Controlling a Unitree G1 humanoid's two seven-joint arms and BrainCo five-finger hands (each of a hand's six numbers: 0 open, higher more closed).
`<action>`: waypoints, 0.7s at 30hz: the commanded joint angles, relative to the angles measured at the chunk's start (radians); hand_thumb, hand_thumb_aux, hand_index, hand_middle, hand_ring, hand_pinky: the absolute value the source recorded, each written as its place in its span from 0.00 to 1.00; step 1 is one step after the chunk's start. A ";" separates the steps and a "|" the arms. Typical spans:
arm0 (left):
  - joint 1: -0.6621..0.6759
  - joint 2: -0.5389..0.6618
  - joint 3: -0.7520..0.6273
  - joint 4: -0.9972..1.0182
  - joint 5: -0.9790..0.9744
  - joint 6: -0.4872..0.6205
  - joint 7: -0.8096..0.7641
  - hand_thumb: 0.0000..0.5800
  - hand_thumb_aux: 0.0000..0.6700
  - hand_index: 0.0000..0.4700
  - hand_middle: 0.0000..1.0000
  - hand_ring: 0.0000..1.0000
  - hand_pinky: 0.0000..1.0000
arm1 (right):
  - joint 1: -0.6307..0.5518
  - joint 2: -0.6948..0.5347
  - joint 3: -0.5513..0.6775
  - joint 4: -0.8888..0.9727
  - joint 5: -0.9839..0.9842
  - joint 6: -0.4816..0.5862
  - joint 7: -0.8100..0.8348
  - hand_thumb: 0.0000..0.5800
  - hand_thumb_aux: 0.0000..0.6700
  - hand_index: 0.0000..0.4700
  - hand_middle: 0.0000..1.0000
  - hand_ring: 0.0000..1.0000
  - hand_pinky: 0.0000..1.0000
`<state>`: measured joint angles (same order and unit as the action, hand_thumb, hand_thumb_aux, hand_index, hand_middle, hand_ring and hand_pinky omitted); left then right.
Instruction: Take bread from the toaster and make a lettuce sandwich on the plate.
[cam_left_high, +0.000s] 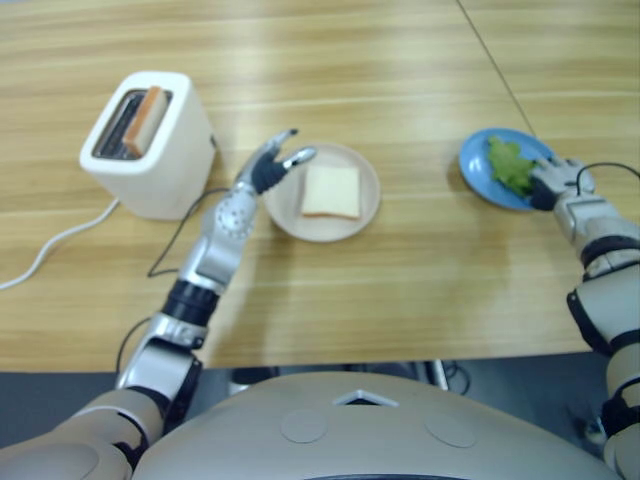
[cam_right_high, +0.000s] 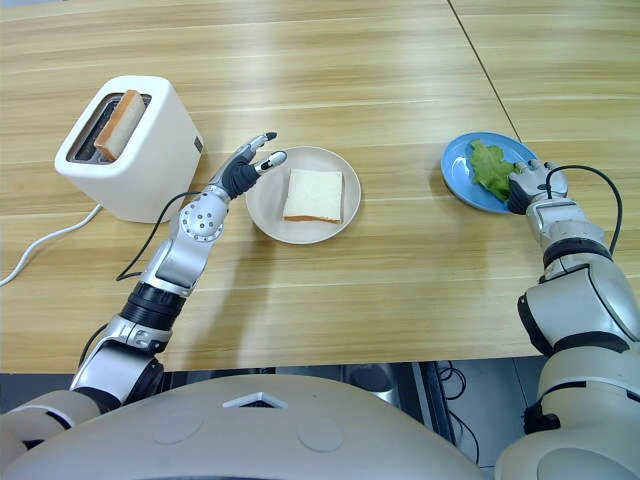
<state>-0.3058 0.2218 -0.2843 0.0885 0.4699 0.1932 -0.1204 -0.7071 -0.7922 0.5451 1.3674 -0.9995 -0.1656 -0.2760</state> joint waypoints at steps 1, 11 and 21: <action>0.007 0.005 -0.008 0.011 0.009 0.013 -0.006 0.00 0.00 0.00 0.00 0.00 0.00 | 0.013 -0.004 0.005 0.004 0.033 -0.019 -0.005 1.00 1.00 0.98 0.00 0.00 0.00; -0.003 -0.004 0.087 -0.016 -0.047 -0.038 0.072 0.00 0.00 0.00 0.00 0.00 0.00 | 0.032 -0.086 -0.056 -0.115 0.149 -0.171 -0.206 1.00 1.00 0.98 1.00 1.00 1.00; -0.033 -0.003 0.258 0.054 -0.174 -0.157 0.171 0.00 0.00 0.00 0.00 0.00 0.00 | 0.337 -0.154 -0.278 -0.976 0.258 -0.150 -0.164 1.00 1.00 0.98 1.00 1.00 1.00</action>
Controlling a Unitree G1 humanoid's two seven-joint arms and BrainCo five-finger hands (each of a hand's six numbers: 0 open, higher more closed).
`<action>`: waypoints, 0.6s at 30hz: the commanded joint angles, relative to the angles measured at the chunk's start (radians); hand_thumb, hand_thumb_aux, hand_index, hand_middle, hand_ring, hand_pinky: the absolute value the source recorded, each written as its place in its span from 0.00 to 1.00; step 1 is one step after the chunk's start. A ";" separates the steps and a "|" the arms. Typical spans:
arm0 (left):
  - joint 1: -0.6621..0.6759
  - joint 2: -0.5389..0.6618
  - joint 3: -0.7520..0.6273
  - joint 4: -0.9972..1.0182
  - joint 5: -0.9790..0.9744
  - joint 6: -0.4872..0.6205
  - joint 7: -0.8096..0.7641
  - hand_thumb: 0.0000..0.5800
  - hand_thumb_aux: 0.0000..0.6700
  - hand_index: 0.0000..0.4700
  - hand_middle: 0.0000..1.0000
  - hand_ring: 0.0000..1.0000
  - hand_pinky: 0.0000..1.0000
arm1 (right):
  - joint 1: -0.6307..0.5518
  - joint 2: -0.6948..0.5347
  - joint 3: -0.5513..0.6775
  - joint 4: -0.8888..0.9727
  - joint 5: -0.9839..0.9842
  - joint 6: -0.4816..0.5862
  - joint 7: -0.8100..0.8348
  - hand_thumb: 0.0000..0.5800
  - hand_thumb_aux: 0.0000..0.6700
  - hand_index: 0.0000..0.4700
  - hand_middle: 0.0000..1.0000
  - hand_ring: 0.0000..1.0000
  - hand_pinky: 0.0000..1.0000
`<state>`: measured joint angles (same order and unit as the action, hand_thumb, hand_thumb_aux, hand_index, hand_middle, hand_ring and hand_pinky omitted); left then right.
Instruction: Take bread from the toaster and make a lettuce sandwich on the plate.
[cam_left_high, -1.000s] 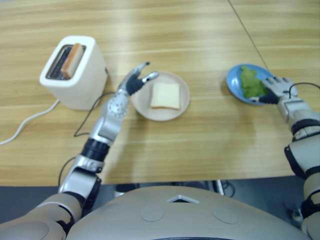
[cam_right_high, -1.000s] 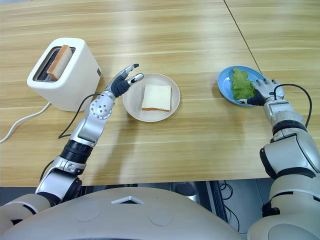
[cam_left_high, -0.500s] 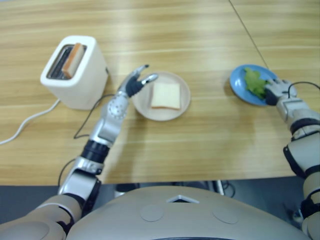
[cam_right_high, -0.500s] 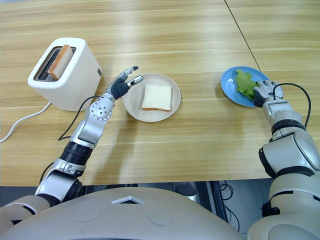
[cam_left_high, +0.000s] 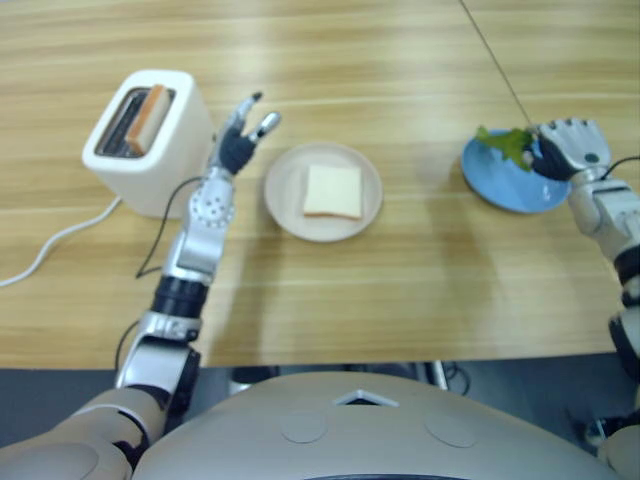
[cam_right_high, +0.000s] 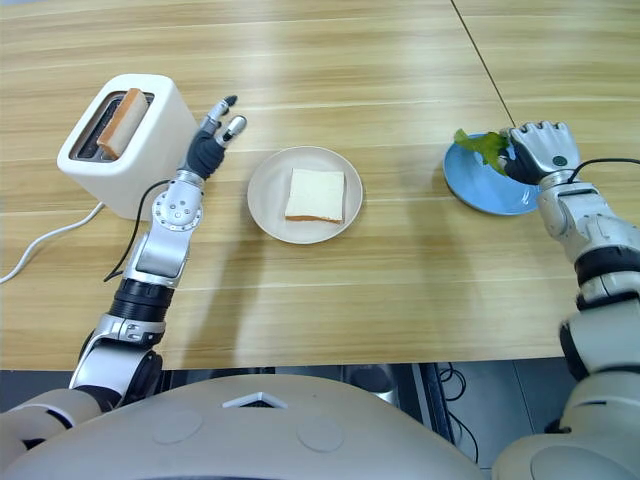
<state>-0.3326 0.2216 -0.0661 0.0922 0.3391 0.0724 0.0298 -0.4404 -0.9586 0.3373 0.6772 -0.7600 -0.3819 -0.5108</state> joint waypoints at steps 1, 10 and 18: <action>-0.009 -0.009 0.048 0.065 -0.060 -0.047 0.021 0.00 0.00 0.00 0.00 0.00 0.00 | 0.083 0.032 -0.078 -0.357 0.017 0.084 0.097 1.00 1.00 0.98 1.00 1.00 1.00; -0.033 -0.037 0.058 0.171 -0.106 -0.111 0.035 0.00 0.00 0.00 0.00 0.00 0.00 | -0.065 0.355 0.056 -0.502 -0.125 0.169 0.240 1.00 1.00 0.98 1.00 1.00 1.00; -0.036 -0.032 0.037 0.205 -0.084 -0.128 0.046 0.00 0.00 0.00 0.00 0.00 0.00 | -0.104 0.510 0.226 -0.206 -0.219 0.120 0.223 1.00 1.00 0.98 1.00 1.00 1.00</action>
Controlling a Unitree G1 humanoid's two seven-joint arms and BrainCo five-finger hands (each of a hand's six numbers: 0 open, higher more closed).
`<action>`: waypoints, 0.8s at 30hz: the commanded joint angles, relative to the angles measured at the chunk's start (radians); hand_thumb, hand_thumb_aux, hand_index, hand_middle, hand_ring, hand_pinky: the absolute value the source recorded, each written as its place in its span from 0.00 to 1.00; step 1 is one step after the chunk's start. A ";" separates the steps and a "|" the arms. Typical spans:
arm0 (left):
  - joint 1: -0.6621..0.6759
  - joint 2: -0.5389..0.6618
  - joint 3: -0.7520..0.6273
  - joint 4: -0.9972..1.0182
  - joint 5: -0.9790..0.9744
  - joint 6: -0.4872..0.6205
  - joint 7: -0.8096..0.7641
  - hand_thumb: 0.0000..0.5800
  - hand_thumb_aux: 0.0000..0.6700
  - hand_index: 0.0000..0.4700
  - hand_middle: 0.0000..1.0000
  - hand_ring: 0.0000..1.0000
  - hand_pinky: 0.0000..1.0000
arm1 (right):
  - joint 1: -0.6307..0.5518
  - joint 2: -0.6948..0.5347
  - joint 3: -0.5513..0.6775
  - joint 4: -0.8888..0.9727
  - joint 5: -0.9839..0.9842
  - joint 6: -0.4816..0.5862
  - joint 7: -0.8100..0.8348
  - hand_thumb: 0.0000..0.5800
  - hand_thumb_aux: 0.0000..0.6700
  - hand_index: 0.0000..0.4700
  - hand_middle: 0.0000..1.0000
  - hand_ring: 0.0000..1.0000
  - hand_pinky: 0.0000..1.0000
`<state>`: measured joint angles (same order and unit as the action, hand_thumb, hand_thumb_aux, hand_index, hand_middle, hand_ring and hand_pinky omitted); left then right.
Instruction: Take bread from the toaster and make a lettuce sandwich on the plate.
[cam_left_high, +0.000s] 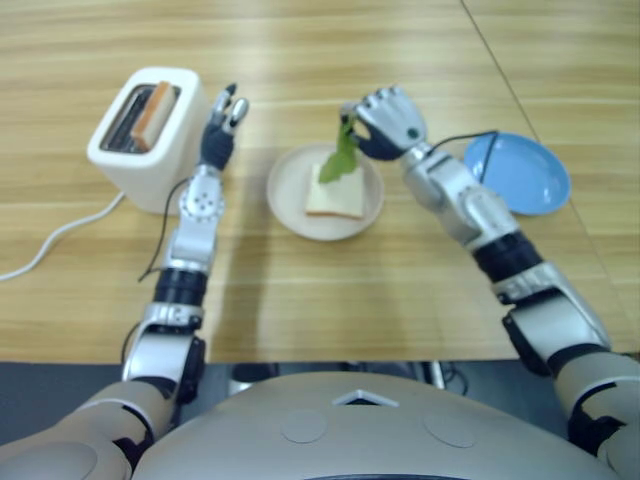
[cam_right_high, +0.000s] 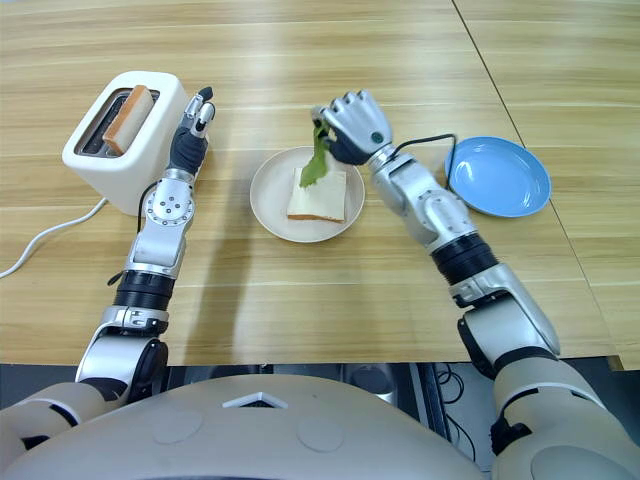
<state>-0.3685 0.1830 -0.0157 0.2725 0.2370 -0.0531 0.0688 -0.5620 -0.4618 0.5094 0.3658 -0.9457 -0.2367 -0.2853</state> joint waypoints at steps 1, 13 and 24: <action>0.000 0.006 -0.016 0.030 0.019 -0.002 0.008 0.00 0.00 0.00 0.00 0.00 0.00 | 0.026 0.016 0.067 0.131 -0.038 -0.033 -0.008 1.00 1.00 0.98 1.00 1.00 1.00; 0.002 0.000 -0.042 0.055 0.042 -0.006 0.019 0.00 0.00 0.00 0.00 0.00 0.00 | 0.038 -0.019 0.086 0.311 -0.024 -0.101 -0.052 1.00 1.00 0.98 1.00 1.00 1.00; 0.006 0.002 -0.056 0.060 0.054 -0.006 0.025 0.00 0.00 0.00 0.00 0.00 0.00 | 0.015 -0.052 0.068 0.266 -0.032 -0.104 -0.072 1.00 1.00 0.98 1.00 1.00 1.00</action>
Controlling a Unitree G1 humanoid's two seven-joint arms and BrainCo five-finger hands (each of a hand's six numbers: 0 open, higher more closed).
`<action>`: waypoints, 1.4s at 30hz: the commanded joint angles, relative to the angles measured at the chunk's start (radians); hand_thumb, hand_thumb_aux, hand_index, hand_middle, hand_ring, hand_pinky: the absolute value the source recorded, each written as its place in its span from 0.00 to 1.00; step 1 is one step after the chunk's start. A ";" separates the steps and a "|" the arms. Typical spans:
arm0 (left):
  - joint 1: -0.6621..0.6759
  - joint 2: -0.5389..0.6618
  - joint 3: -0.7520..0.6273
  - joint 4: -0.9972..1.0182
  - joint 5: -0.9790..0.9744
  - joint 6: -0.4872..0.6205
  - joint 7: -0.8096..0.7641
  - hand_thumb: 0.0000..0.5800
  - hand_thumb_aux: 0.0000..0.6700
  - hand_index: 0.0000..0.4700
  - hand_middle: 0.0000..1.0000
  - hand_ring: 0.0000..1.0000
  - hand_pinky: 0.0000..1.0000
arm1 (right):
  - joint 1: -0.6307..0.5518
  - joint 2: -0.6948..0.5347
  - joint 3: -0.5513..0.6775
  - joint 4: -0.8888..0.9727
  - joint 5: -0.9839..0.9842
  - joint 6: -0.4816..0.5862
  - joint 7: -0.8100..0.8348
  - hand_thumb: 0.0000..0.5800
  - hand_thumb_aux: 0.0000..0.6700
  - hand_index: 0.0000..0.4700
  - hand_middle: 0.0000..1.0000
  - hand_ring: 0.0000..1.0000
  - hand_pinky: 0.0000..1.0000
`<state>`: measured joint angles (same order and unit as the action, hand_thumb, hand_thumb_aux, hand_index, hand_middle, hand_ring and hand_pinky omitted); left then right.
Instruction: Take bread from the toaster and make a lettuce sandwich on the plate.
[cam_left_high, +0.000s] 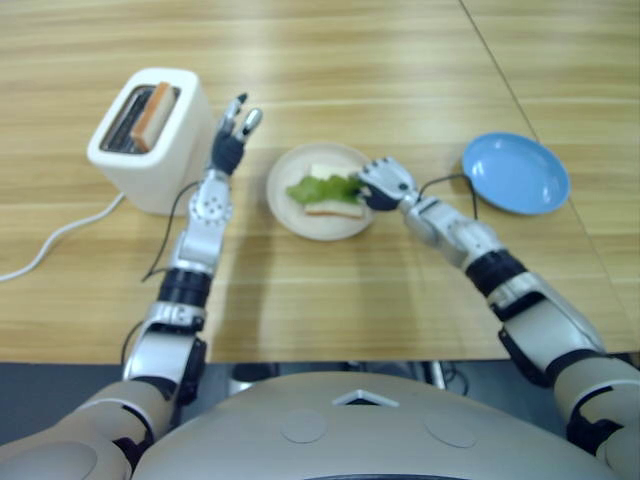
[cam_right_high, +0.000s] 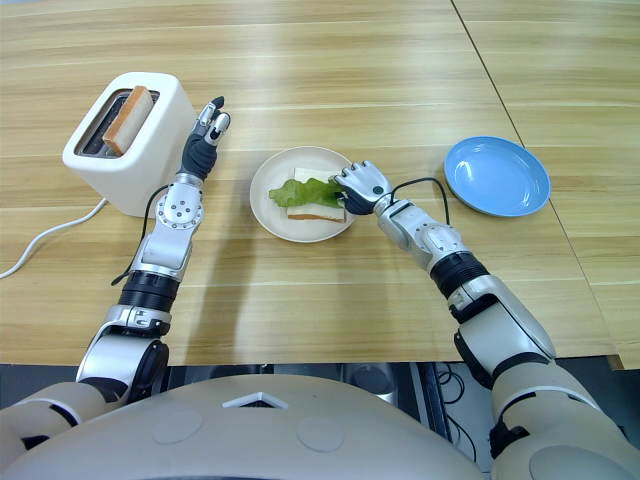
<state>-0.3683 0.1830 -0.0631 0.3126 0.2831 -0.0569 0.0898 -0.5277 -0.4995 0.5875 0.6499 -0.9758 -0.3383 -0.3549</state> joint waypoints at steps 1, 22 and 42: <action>0.007 0.001 -0.010 0.020 0.009 -0.003 0.006 0.00 0.00 0.00 0.00 0.00 0.00 | -0.027 -0.017 -0.013 -0.021 -0.002 -0.004 -0.009 1.00 1.00 0.98 1.00 1.00 1.00; 0.004 -0.006 -0.033 0.049 0.027 -0.010 0.022 0.00 0.00 0.00 0.00 0.00 0.00 | -0.271 0.096 0.052 0.356 -0.012 -0.057 -0.102 1.00 1.00 0.98 1.00 1.00 1.00; 0.001 0.001 -0.044 0.055 0.038 -0.003 0.022 0.00 0.00 0.00 0.00 0.00 0.00 | -0.125 -0.072 0.060 0.214 0.021 -0.093 -0.036 0.00 0.00 0.00 0.00 0.00 0.00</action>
<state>-0.3683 0.1787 -0.1035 0.3583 0.3134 -0.0706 0.1137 -0.6777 -0.5357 0.6672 0.9349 -0.9632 -0.4424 -0.4274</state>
